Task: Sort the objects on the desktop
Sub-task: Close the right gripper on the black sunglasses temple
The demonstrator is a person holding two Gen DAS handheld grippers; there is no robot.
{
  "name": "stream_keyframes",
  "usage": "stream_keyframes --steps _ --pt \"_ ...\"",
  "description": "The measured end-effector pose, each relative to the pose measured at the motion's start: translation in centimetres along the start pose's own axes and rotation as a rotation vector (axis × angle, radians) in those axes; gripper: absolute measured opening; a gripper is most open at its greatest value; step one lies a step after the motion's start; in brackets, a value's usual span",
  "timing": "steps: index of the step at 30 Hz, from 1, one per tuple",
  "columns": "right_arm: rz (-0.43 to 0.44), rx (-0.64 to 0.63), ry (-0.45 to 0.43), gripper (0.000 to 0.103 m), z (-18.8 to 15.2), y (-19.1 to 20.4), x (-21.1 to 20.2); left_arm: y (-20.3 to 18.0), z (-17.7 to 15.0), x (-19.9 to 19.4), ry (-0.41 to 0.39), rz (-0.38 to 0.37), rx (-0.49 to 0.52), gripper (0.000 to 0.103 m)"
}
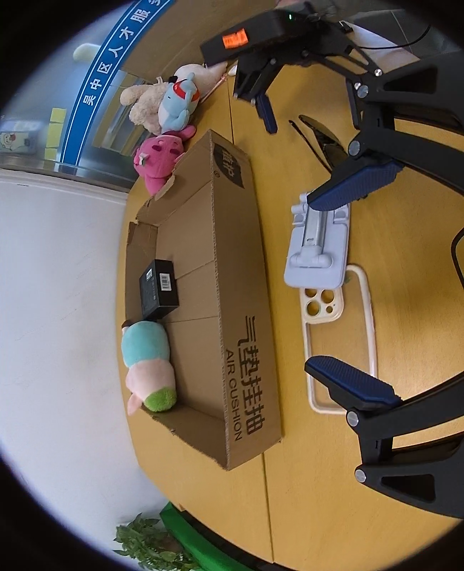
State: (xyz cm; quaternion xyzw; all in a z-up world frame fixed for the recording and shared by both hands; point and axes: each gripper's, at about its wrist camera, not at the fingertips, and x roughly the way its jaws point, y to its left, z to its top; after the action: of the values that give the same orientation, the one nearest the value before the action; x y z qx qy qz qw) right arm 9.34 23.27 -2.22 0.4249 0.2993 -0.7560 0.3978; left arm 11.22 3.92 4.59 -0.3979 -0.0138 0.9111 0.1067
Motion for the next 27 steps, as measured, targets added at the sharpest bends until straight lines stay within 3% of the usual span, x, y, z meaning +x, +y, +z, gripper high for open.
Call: stream_keyframes --steps 3,5,6,12,17,27 --pt "0.081 -0.082 0.089 0.096 0.1 -0.8 2.0 -0.2 -0.5 0.5 0.034 -0.020 -0.016 0.084" --pt "0.145 -0.092 0.182 0.079 -0.5 -1.5 3.6 -0.4 -0.8 0.7 0.048 -0.034 -0.025 0.084" --pt "0.166 -0.093 0.212 0.081 -0.7 -1.7 4.1 -0.5 -1.0 0.8 0.056 -0.043 -0.027 0.084" --pt "0.180 -0.043 0.217 0.067 -1.9 -0.6 3.5 -0.9 -1.3 1.8 0.095 -0.084 -0.018 0.084" --pt "0.135 0.034 0.187 0.039 -3.4 2.1 2.4 -1.8 -1.4 2.7 0.124 -0.132 0.004 0.084" --pt "0.068 0.275 0.099 0.027 -6.5 7.3 0.9 -3.9 -3.0 4.8 0.259 -0.302 -0.033 0.082"
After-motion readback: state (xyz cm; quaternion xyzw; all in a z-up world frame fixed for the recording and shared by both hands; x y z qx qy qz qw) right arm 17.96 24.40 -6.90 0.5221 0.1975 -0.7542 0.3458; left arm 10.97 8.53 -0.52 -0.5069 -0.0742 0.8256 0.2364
